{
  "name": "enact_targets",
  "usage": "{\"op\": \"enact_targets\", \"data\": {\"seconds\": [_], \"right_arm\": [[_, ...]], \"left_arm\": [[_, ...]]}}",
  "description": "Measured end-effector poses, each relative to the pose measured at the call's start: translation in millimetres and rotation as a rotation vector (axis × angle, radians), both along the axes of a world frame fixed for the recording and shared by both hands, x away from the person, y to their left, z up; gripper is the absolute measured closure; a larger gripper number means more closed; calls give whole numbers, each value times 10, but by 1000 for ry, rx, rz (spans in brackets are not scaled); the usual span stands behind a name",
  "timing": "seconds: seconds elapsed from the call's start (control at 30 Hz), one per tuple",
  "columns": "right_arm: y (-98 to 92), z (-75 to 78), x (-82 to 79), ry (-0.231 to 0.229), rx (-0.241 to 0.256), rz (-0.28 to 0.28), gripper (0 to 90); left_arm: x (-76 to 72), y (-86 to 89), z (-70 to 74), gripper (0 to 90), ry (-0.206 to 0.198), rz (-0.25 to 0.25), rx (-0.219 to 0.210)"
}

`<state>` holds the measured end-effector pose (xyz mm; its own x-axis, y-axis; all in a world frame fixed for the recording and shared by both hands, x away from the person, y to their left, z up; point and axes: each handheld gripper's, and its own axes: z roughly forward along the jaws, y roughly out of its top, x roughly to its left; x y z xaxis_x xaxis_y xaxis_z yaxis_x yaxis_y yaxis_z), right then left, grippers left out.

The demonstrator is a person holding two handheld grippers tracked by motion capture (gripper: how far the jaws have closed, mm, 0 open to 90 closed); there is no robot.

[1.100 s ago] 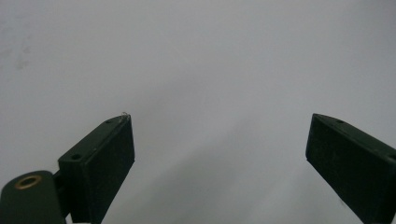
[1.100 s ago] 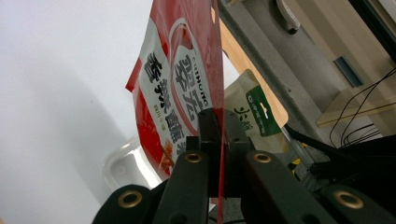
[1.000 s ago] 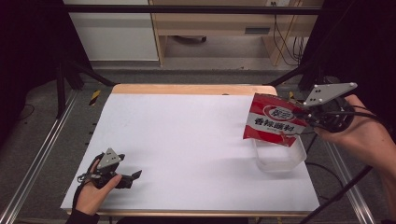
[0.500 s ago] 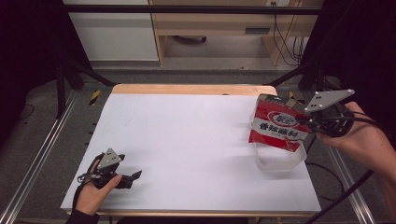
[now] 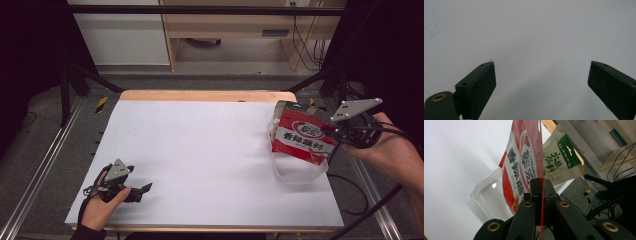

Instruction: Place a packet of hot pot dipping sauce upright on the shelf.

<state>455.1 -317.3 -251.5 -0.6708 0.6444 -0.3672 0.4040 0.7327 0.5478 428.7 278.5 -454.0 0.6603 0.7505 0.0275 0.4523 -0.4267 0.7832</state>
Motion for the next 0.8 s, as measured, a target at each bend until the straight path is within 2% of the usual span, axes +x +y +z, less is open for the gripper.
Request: {"op": "enact_targets", "data": {"seconds": [0.63, 0.8], "right_arm": [[-106, -34, -19, 6, 0, -22, 900], [-107, -98, 0, 18, 0, -30, 900]], "left_arm": [[-1, -6, 0, 80, 2, -3, 3], [-2, -7, -1, 80, 2, -4, 3]]}}
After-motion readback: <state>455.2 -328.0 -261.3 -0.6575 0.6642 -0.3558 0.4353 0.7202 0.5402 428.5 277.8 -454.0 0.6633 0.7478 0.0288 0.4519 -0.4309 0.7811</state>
